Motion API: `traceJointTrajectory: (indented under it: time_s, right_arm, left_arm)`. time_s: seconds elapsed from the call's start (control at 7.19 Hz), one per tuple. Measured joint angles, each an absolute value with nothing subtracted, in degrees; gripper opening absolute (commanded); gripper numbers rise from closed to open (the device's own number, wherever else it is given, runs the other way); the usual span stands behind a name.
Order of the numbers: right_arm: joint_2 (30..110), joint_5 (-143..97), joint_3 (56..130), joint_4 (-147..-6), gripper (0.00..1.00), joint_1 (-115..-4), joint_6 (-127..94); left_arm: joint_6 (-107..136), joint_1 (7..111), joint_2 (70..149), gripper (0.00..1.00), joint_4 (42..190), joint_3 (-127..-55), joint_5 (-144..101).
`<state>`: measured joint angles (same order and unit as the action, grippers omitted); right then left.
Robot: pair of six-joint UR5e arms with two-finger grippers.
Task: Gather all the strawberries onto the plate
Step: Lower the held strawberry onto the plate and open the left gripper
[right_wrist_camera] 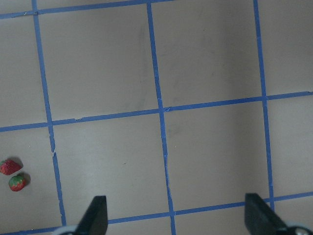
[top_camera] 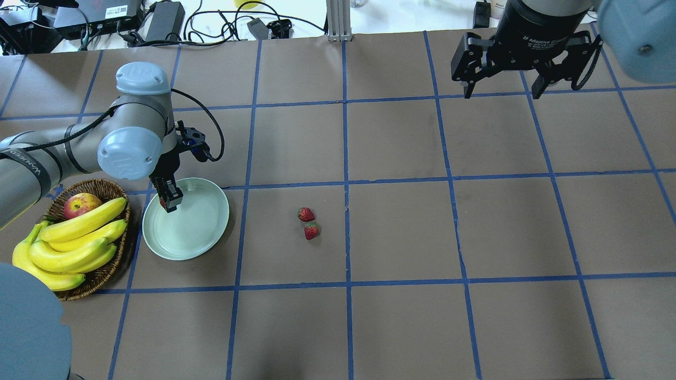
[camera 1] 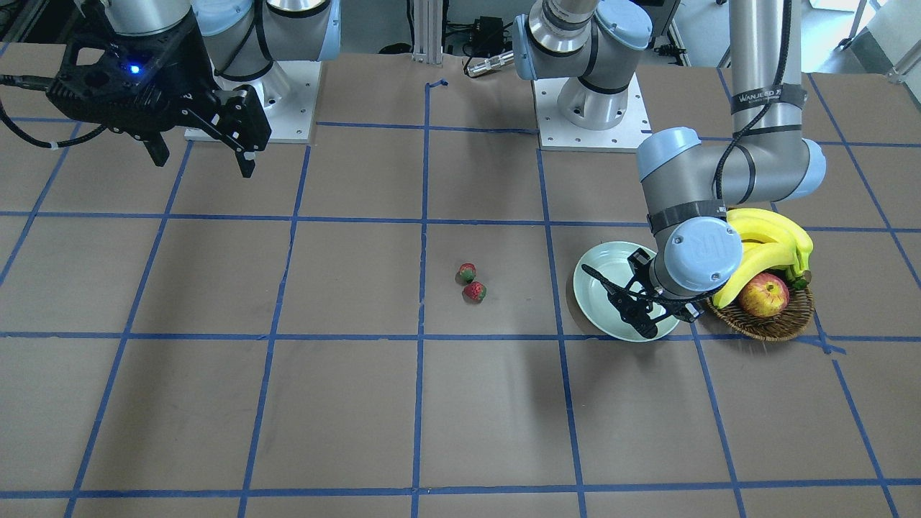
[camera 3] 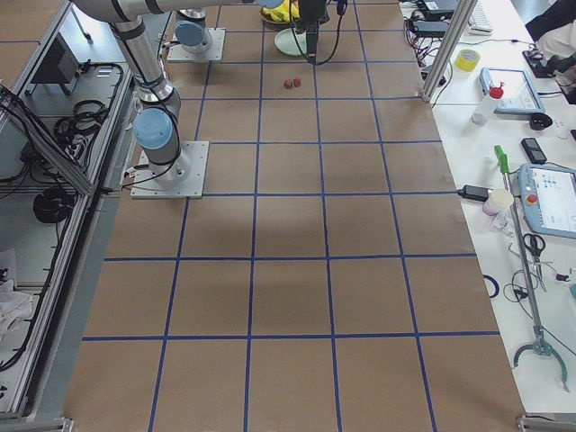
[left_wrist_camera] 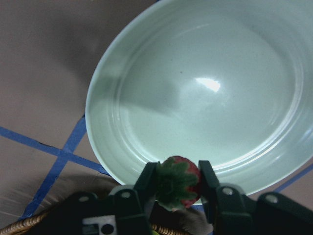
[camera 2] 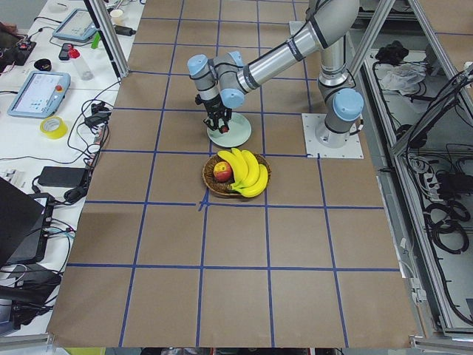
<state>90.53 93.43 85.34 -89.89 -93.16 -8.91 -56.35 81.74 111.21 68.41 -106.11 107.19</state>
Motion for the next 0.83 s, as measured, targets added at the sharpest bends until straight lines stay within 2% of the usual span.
traceJointTrajectory:
  time_s: [0.56, 0.83]
  right_arm:
    - [90.6, 93.4, 85.3, -89.6, 1.0, -93.2, -8.9]
    - [90.6, 93.4, 85.3, -89.5, 1.0, -93.2, -8.9]
  left_arm:
    - [-49.6, 82.6, 109.7, 1.0, 68.3, -104.4, 106.8]
    - [-37.1, 85.8, 107.8, 1.0, 69.3, -101.8, 105.8]
